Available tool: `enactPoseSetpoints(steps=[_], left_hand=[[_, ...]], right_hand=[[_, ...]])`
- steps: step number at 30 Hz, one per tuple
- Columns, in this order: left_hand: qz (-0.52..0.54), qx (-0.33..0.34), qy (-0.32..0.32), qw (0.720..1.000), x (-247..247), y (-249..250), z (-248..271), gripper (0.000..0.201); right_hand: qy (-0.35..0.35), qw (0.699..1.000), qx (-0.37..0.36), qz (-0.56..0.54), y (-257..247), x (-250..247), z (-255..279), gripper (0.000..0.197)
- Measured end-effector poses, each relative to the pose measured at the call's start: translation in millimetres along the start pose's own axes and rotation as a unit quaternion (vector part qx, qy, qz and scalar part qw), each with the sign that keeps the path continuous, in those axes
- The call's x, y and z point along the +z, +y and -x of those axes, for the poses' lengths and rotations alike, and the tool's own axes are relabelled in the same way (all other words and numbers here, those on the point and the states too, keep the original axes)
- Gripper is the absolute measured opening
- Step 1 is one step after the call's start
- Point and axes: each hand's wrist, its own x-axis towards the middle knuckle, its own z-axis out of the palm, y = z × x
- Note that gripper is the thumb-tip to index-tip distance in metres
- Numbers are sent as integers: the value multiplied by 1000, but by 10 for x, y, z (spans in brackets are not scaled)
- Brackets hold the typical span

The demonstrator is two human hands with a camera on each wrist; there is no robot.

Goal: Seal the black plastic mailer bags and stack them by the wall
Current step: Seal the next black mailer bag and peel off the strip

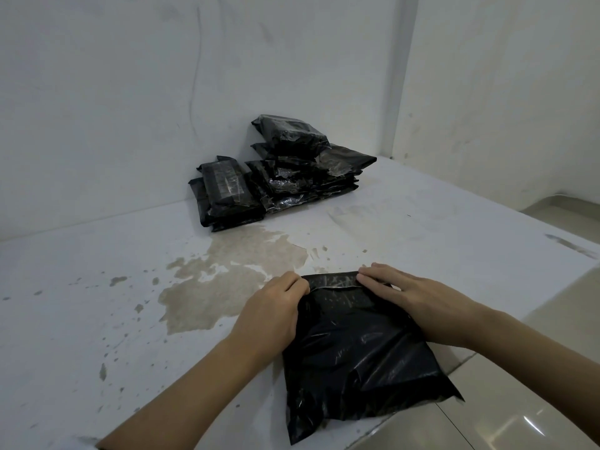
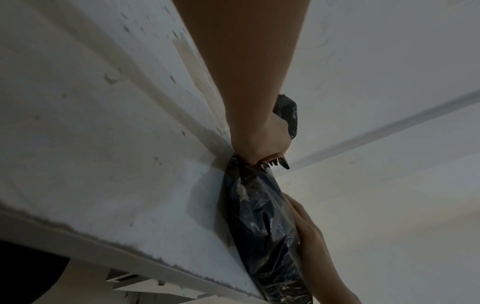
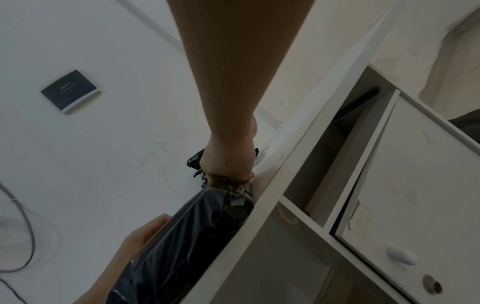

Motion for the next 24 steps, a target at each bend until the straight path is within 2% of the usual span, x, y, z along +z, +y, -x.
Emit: enactPoseSetpoints(steps=[4,8,11,15,17,19,20,24], left_hand=[[4,-14,-18,1000,-37,-19,-3,28],[-20,-69,-104,992,-189,205,-102,23],[-9,-127,-215,968,-368,422,-275,50],[-136,-140,-344,918,-302,714,-455,72],[-205,-109,-357,905,-234,788,-466,86],[-213,-45,-338,916,-173,797,-454,93],[-196,-37,-339,919,-143,780,-439,94],[-103,-83,-363,922,-65,716,-390,86]], right_hand=[[56,997,1,52,80,119,-10,99],[87,992,4,86,56,139,-59,96],[89,992,7,87,40,164,-48,96],[74,997,-5,-7,59,172,-15,75],[58,997,6,-41,74,175,-16,62],[52,997,12,-57,101,223,-7,58],[66,996,11,-62,111,253,-5,60],[102,989,5,-103,144,327,11,63]])
